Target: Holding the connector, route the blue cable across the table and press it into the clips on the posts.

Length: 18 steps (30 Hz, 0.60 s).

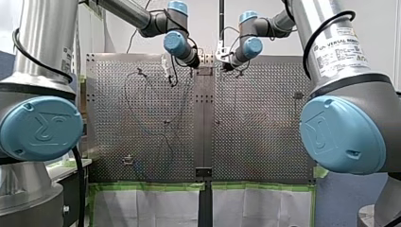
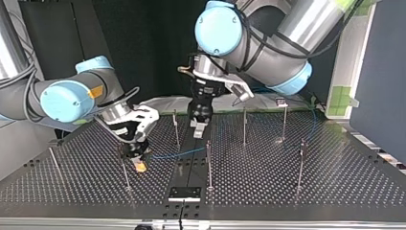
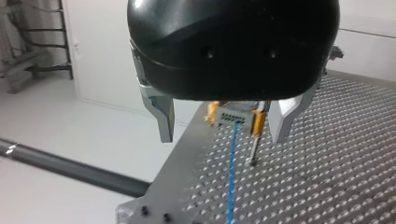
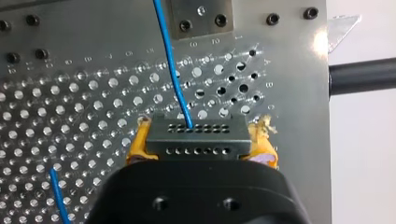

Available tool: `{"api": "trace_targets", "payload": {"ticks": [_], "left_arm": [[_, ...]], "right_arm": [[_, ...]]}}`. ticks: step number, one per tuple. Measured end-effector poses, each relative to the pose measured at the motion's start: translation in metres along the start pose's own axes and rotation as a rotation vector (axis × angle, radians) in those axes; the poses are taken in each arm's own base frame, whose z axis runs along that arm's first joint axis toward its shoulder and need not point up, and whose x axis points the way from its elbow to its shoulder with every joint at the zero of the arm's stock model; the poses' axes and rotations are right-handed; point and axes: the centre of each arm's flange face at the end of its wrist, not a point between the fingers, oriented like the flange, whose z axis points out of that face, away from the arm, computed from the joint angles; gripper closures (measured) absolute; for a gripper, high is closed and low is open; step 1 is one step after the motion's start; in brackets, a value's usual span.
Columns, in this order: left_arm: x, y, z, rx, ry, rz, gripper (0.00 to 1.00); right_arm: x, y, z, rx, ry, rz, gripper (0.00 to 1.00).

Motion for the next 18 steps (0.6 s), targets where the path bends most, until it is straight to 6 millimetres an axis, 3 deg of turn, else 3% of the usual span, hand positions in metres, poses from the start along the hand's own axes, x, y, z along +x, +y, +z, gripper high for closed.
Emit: {"api": "trace_targets", "payload": {"ticks": [9, 18], "left_arm": [[0.019, -0.033, 0.006, -0.009, 0.038, 0.026, 0.00], [0.031, -0.041, 0.034, -0.063, 0.028, 0.037, 0.00]], "right_arm": [[0.001, 0.001, -0.001, -0.003, -0.001, 0.002, 1.00], [0.001, 0.001, -0.001, -0.003, 0.000, 0.001, 1.00]]}}
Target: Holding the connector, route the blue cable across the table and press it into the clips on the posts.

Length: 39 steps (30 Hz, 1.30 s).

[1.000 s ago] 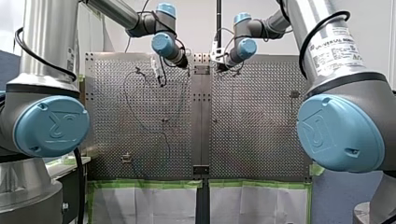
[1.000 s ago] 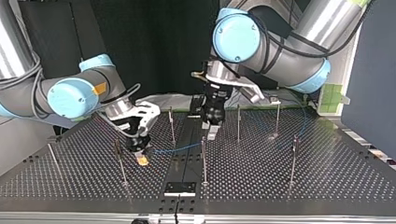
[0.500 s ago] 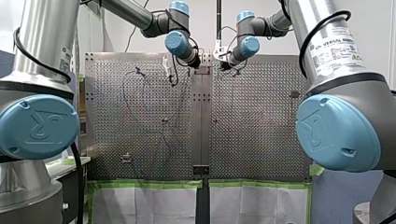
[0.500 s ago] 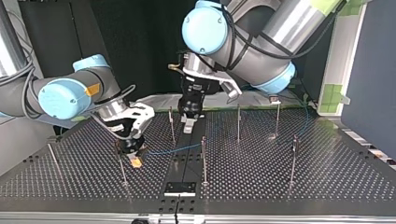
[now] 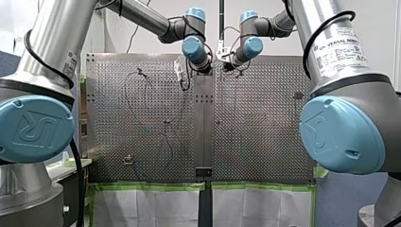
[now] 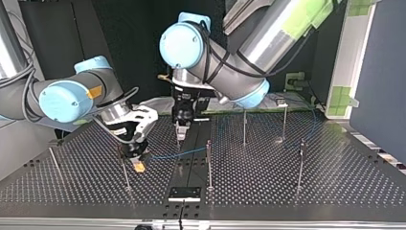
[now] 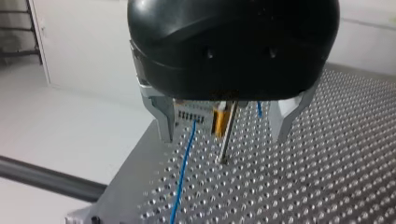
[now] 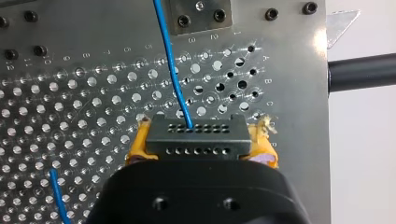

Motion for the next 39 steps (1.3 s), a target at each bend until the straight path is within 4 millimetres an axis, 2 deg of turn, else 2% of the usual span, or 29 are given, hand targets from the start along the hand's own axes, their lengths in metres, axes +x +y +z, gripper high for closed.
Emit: {"api": "trace_targets", "payload": {"ticks": [4, 10, 13, 19, 30, 37, 38, 39], "left_arm": [[-0.001, 0.000, 0.015, -0.020, -0.013, -0.004, 0.00], [-0.021, 0.001, 0.029, -0.030, -0.056, -0.022, 0.00], [-0.023, -0.001, 0.035, -0.026, -0.058, -0.023, 0.00], [-0.015, -0.009, 0.049, -0.014, -0.040, -0.015, 0.00], [0.007, -0.006, 0.086, -0.050, -0.022, -0.003, 0.00], [0.024, -0.005, 0.090, -0.070, 0.012, 0.019, 0.00], [0.025, -0.006, 0.089, -0.073, 0.013, 0.022, 0.04], [0.025, -0.006, 0.089, -0.079, 0.012, 0.026, 0.14]], "right_arm": [[0.000, 0.000, 0.000, 0.000, 0.001, 0.000, 1.00], [0.000, 0.000, 0.000, 0.000, 0.001, 0.001, 1.00], [0.000, 0.000, 0.000, 0.000, 0.002, 0.000, 1.00], [0.000, 0.000, 0.000, 0.000, 0.002, 0.000, 1.00], [0.000, 0.000, 0.000, 0.000, 0.002, 0.000, 1.00], [0.000, 0.000, 0.000, 0.000, 0.002, 0.000, 1.00], [0.000, 0.000, 0.000, 0.000, 0.002, 0.000, 1.00], [0.000, 0.000, 0.000, 0.000, 0.002, 0.000, 1.00]]}}
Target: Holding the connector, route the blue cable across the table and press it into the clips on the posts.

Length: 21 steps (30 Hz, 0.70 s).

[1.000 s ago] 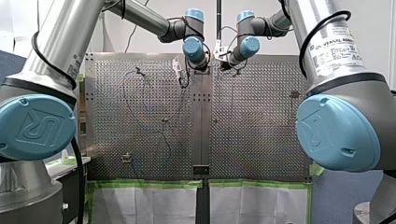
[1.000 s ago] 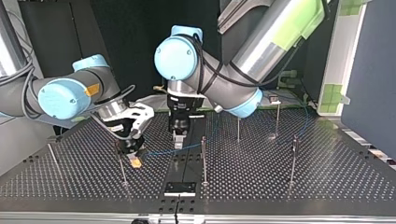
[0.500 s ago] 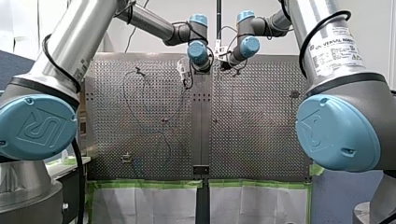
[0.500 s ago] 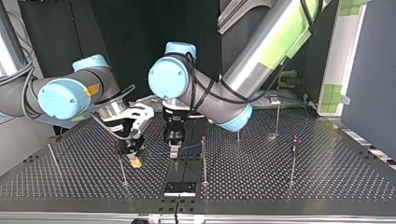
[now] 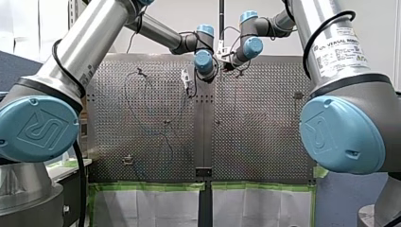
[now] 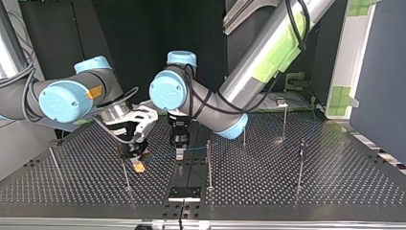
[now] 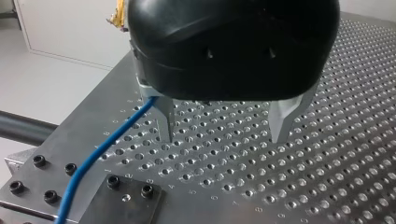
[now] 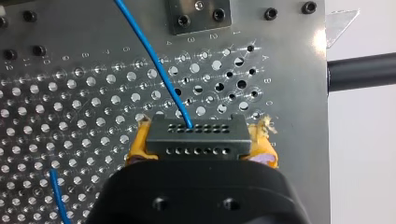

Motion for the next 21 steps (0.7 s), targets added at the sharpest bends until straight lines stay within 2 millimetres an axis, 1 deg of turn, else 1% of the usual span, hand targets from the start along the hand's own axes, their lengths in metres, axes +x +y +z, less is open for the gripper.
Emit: {"api": "trace_targets", "payload": {"ticks": [1, 3, 4, 5, 6, 7, 8, 9, 17, 21], "left_arm": [[0.0001, -0.0003, -0.0005, -0.003, -0.001, 0.004, 0.14], [0.0003, -0.0007, -0.0014, -0.010, -0.003, 0.012, 0.46], [0.0002, -0.0009, -0.0016, -0.013, -0.004, 0.014, 0.46], [0.0002, -0.0009, -0.0018, -0.015, -0.005, 0.016, 0.57], [0.0002, -0.0009, -0.0020, -0.017, -0.006, 0.018, 0.75], [0.0002, -0.0008, -0.0019, -0.019, -0.006, 0.019, 0.75], [0.0002, -0.0007, -0.0019, -0.020, -0.007, 0.020, 0.86], [0.0001, -0.0004, -0.0019, -0.023, -0.008, 0.020, 1.00], [-0.0007, 0.0004, -0.0034, -0.044, -0.013, 0.020, 1.00], [0.0006, 0.0012, -0.0072, -0.068, -0.004, 0.021, 1.00]], "right_arm": [[0.0000, 0.0000, 0.0000, 0.000, 0.000, 0.000, 1.00], [0.0001, 0.0001, 0.0000, 0.000, 0.000, 0.000, 1.00], [0.0000, 0.0001, 0.0001, 0.000, 0.000, 0.000, 1.00], [0.0000, 0.0001, 0.0001, -0.001, 0.000, 0.000, 1.00], [0.0000, 0.0001, 0.0001, -0.001, 0.001, 0.000, 1.00], [0.0000, 0.0001, 0.0001, -0.001, 0.000, 0.000, 1.00], [-0.0001, 0.0002, 0.0001, -0.001, 0.000, 0.000, 1.00], [-0.0002, 0.0004, 0.0003, -0.001, 0.000, 0.000, 1.00], [-0.0013, -0.0009, 0.0004, 0.002, -0.002, 0.000, 1.00], [-0.0061, -0.0026, -0.0003, 0.003, -0.011, -0.002, 1.00]]}}
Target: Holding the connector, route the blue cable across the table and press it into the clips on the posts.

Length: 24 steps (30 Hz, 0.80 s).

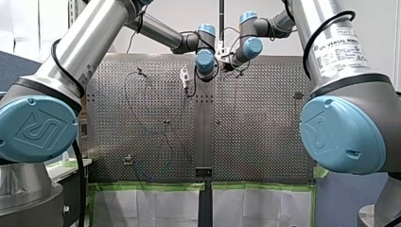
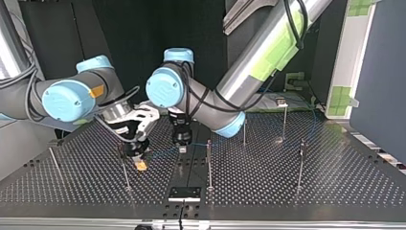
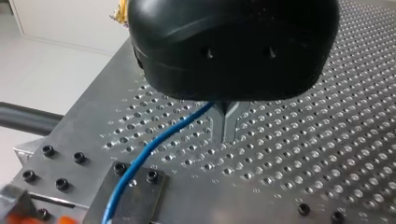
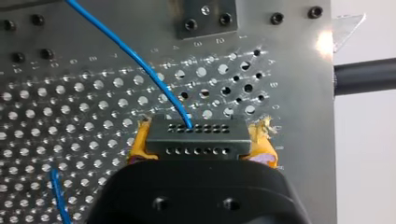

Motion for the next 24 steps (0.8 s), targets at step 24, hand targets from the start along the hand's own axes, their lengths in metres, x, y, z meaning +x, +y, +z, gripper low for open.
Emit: {"api": "trace_targets", "payload": {"ticks": [24], "left_arm": [[0.040, 0.013, -0.029, -0.019, 0.008, -0.024, 1.00]], "right_arm": [[-0.059, 0.011, -0.010, -0.027, -0.114, 0.022, 1.00]]}}
